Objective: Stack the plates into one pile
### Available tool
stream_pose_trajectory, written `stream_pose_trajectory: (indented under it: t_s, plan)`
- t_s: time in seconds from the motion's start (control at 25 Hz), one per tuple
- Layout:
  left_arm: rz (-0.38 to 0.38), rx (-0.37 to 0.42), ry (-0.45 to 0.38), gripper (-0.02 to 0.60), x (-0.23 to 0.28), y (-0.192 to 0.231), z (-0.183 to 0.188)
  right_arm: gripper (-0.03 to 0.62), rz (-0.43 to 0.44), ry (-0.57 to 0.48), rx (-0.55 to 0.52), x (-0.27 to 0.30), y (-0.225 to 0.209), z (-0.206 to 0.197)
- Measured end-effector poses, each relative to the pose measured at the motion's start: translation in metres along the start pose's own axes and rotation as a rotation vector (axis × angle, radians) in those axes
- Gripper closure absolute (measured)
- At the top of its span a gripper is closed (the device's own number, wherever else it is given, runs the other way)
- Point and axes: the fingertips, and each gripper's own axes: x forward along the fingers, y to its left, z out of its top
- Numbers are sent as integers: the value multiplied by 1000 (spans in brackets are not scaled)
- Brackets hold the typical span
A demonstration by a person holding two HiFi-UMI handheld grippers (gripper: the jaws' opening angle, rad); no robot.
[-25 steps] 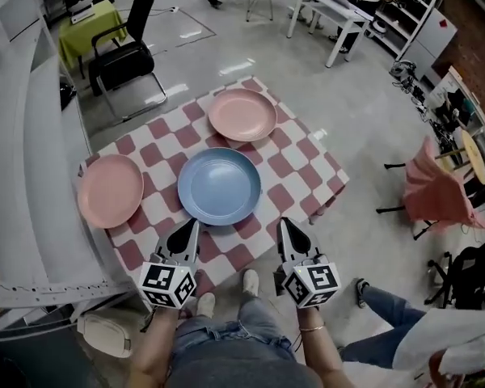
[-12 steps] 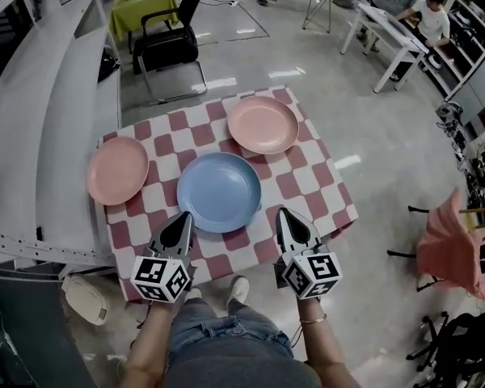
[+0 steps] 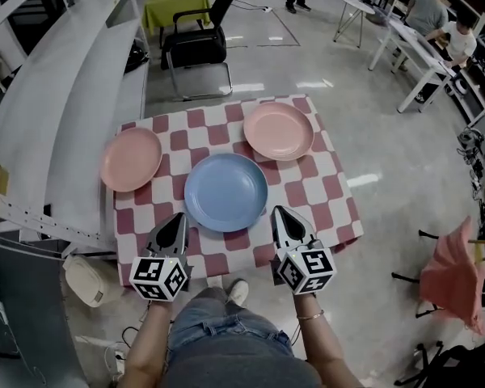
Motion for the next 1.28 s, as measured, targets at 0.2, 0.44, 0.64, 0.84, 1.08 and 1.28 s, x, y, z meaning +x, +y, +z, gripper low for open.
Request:
stream_pose_trajectory:
  t_s: [0.2,0.44,0.64,0.84,1.08,1.28]
  plan:
    - [5,-4,24,566,9,3,-6,583,-18,32,-18,5,-7,-8]
    - [6,-4,70,566,26,12,-17,585,-27,75,-44,15,-17,-14]
    - [-1,-18,93,566,37,21,-22,585,-38,91,-57,25,-20,-13]
    - [-16,-30,105,566,52,28,-23,585,-14,115,-82,38,-19,-15]
    - [-24,-45,126,566,68,38,-28,585,-26,175,-82,52,-27,-25]
    - [-18,-55,146,561,76,48,-33,583,-30,222,-46,62,-32,-35]
